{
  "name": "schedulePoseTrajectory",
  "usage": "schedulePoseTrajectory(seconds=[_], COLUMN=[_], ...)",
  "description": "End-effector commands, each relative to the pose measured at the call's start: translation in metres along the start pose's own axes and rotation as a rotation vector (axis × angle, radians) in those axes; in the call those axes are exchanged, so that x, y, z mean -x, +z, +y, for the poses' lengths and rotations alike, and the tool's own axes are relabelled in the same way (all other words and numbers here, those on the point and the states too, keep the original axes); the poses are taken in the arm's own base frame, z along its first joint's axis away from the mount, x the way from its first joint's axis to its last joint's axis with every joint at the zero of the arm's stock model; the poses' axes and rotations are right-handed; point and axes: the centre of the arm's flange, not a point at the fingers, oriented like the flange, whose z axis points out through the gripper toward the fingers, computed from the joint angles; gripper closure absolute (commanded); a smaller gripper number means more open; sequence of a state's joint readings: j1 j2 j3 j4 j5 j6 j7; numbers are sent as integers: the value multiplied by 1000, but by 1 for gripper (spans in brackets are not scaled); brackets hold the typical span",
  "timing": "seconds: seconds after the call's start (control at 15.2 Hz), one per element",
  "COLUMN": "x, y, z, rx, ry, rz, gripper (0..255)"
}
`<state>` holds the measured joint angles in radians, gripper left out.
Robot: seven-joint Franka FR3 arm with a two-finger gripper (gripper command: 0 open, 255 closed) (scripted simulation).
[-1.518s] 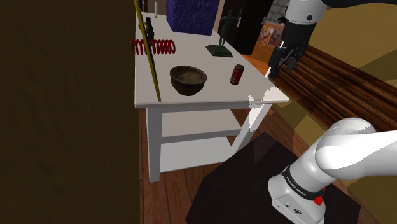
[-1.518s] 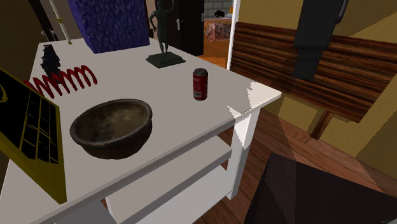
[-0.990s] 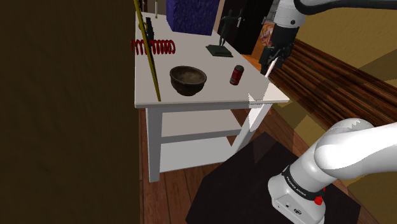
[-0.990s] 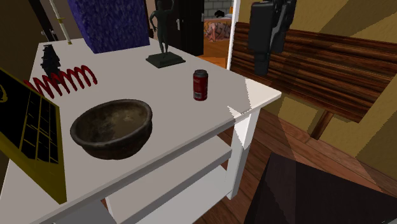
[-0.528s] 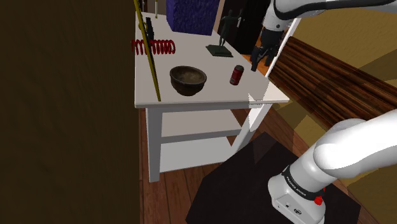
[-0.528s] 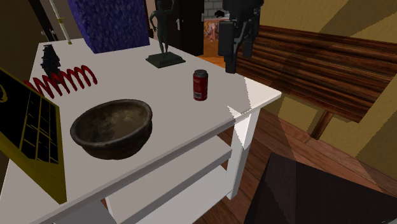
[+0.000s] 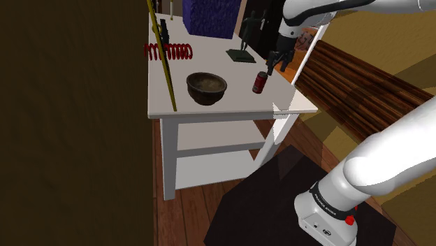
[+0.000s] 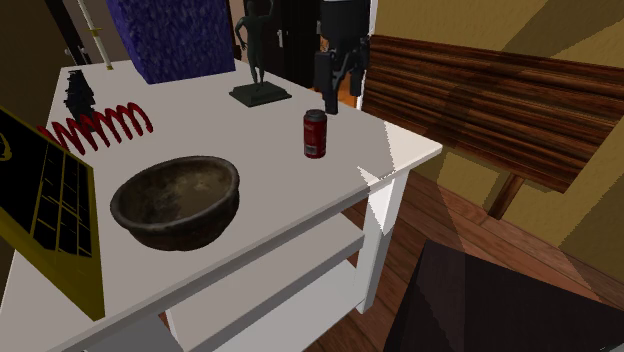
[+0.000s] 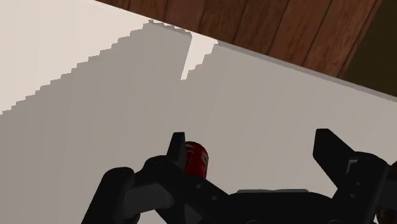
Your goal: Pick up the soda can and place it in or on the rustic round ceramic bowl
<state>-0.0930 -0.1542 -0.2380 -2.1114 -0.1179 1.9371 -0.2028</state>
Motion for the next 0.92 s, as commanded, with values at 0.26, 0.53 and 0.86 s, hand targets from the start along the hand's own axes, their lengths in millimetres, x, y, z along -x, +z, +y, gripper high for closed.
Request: schedulePoseTrajectory(seconds=[0.26,0.53,0.86], x=[-63,-105,-119], y=[30,49,72], z=[42,69,77], rx=[-33,-55,-62], ry=[-9,-15,-16], rz=[15,24,27], gripper=[0,0,0])
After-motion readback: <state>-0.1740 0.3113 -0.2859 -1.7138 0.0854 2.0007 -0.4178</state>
